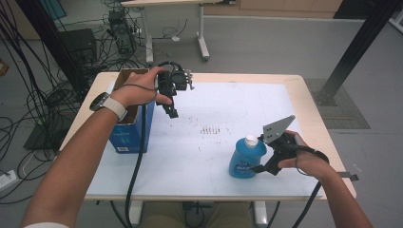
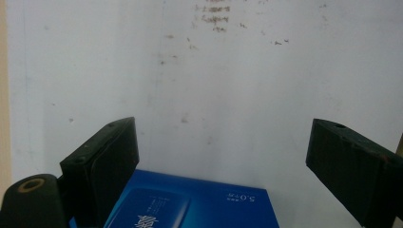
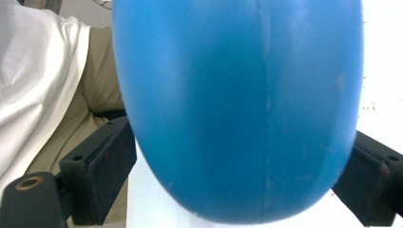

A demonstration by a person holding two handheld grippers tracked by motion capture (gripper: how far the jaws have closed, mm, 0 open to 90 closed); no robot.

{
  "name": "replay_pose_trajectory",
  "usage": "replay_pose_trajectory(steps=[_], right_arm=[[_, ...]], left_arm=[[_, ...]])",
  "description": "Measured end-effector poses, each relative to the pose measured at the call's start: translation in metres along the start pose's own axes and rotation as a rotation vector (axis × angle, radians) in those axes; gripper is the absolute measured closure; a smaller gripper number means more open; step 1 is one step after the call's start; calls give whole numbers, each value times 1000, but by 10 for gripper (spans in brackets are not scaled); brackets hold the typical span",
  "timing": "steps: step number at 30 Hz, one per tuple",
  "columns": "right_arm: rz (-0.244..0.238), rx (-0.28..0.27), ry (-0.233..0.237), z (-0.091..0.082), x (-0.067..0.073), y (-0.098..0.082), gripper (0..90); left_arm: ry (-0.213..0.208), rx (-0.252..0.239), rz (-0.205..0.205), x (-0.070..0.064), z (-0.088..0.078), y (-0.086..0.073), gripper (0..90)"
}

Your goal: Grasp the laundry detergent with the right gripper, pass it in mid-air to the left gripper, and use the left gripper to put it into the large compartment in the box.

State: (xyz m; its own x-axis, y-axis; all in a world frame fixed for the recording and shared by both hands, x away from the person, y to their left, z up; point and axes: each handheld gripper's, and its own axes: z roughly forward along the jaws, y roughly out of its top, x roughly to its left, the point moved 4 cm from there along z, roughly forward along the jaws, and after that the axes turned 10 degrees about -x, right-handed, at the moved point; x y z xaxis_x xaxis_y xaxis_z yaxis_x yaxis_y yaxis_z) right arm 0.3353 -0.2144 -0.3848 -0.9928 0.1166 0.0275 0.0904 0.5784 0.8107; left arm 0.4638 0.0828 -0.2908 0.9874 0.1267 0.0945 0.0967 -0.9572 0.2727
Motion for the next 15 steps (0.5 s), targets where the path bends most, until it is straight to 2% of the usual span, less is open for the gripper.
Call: replay_pose_trajectory(steps=[15], right_arm=[[-7, -18, 21, 4, 0, -3, 142]], left_arm=[[0, 5, 0, 0, 1, 0, 108]])
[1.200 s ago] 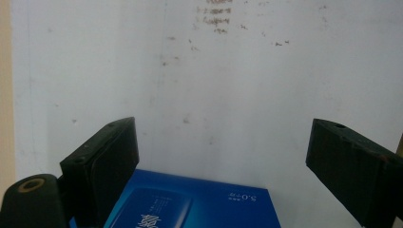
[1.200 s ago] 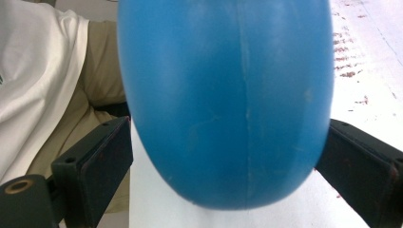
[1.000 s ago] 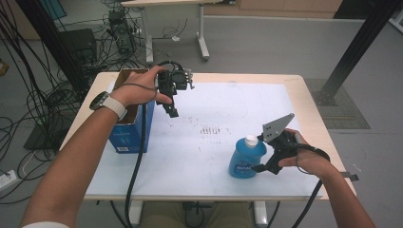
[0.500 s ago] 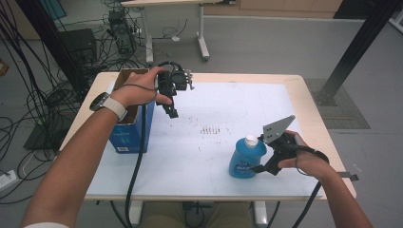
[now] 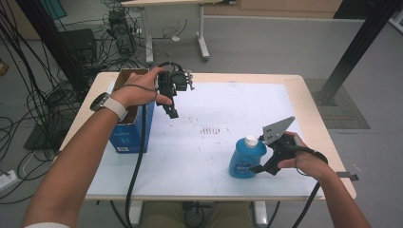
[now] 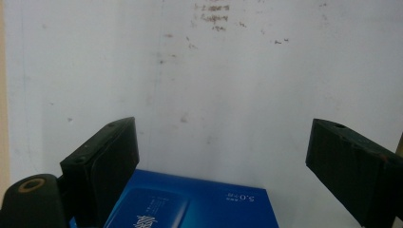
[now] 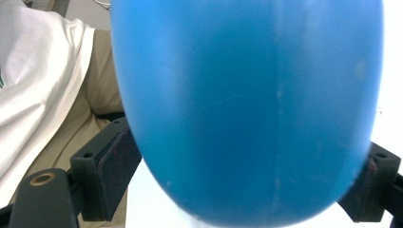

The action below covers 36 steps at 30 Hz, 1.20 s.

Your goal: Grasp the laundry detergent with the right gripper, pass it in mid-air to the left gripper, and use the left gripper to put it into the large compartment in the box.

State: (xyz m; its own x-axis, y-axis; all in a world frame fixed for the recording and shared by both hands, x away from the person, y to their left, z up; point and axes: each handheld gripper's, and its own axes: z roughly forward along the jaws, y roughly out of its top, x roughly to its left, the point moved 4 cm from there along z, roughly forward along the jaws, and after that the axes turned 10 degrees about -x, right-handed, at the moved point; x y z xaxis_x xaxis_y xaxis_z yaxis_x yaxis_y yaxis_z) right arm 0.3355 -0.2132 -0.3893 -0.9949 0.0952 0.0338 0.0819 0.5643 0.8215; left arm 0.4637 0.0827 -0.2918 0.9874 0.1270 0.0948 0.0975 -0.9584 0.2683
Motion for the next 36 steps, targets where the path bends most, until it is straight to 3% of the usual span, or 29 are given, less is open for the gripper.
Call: replay_pose_trajectory(steps=[36], right_arm=[[-8, -43, 32, 7, -2, -7, 210]], left_arm=[[-1, 2, -3, 0, 4, 0, 109]])
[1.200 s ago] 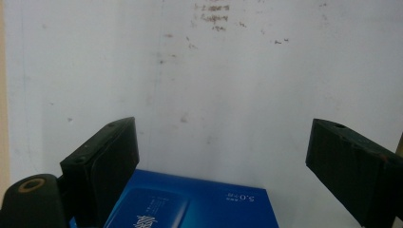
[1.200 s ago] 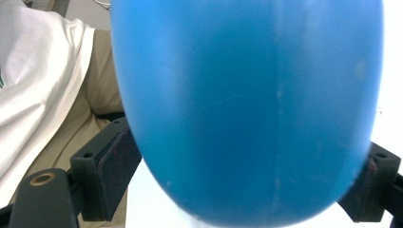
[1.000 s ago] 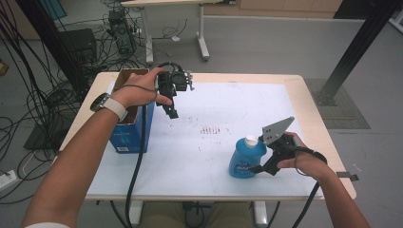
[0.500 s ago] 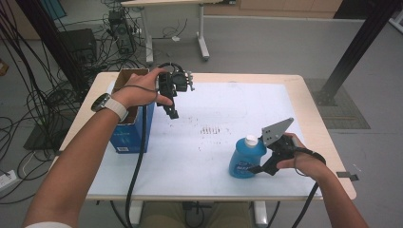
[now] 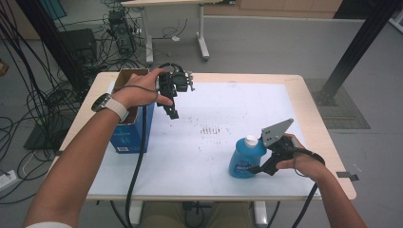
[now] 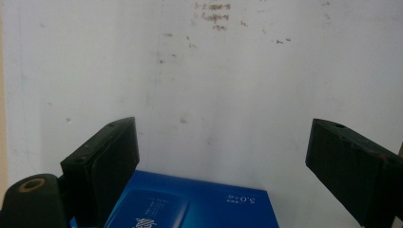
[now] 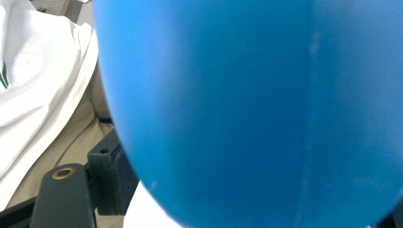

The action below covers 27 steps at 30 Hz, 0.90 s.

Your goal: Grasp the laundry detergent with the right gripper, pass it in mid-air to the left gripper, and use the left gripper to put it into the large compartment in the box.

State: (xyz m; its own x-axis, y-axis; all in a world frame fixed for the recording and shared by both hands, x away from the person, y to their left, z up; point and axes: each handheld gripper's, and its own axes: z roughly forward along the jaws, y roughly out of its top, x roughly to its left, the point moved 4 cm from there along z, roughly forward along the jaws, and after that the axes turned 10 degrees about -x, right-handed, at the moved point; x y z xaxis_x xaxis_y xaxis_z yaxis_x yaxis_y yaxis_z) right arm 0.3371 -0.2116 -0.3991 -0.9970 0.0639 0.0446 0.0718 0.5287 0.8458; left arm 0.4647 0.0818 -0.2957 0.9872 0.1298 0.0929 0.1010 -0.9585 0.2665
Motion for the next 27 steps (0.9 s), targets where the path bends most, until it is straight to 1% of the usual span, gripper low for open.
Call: replay_pose_trajectory(steps=[5, 12, 18, 25, 27], right_arm=[[2, -7, 2, 0, 0, -1, 216], [-1, -16, 11, 2, 0, -4, 231], [0, -31, 8, 2, -1, -3, 235], [0, -43, 7, 3, -1, -4, 246], [0, -44, 9, 3, -1, -5, 247]], left_arm=[[1, 0, -5, 0, 0, 0, 110], [0, 2, -1, 0, 1, 1, 110], [-2, 3, 2, -1, 2, 2, 110], [-3, 3, -5, -1, 2, 1, 111], [-2, 5, 2, -1, 1, 1, 111]])
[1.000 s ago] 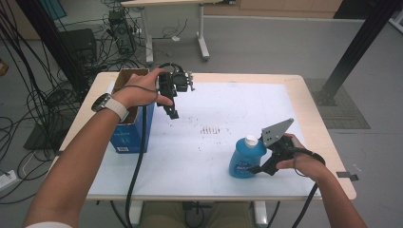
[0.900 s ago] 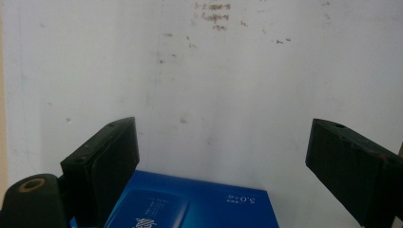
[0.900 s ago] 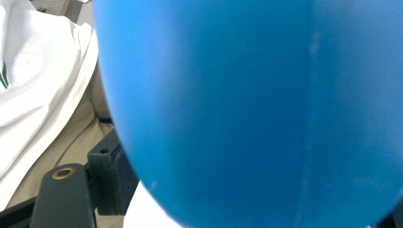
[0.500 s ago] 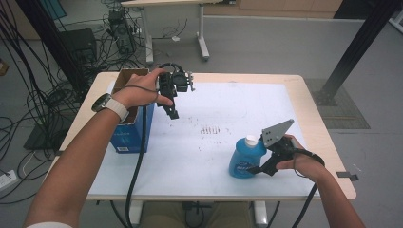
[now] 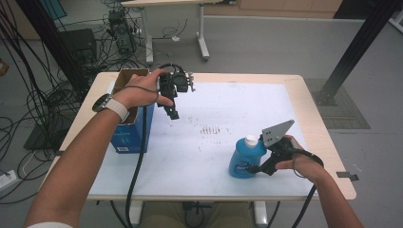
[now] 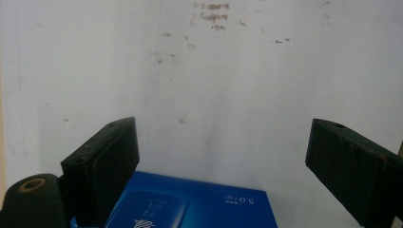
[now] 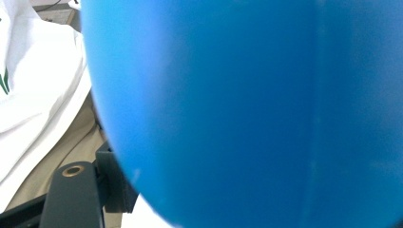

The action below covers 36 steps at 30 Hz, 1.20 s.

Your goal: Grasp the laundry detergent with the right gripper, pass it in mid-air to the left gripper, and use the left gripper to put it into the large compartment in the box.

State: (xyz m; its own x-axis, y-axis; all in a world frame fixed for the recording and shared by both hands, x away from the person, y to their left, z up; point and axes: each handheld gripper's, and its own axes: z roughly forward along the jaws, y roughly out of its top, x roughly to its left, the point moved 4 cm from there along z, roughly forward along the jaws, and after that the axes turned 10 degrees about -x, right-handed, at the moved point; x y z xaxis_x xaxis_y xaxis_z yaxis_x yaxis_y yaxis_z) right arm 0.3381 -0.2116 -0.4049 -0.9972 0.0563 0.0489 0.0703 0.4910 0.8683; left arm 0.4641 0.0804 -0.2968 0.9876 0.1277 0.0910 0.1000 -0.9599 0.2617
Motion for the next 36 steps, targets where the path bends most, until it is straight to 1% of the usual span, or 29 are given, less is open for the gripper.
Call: replay_pose_trajectory(steps=[4, 5, 14, 15, 25, 36], right_arm=[[1, 1, -1, 0, 0, 0, 248], [2, -1, 0, 0, 0, 0, 248], [2, -7, 1, 1, -1, -1, 259], [1, -6, 1, 1, -1, -1, 259], [5, -9, 1, 1, -1, -1, 259], [2, -10, 0, 2, -1, -3, 259]], left_arm=[[0, 0, 0, 0, 0, 0, 111], [0, -2, -6, 0, 0, 0, 111], [-2, -2, -5, 0, 2, -1, 111], [-3, -3, -10, 0, 2, -1, 111], [-7, 3, -5, 0, 3, -1, 111], [-7, 0, -10, 0, 4, -1, 111]])
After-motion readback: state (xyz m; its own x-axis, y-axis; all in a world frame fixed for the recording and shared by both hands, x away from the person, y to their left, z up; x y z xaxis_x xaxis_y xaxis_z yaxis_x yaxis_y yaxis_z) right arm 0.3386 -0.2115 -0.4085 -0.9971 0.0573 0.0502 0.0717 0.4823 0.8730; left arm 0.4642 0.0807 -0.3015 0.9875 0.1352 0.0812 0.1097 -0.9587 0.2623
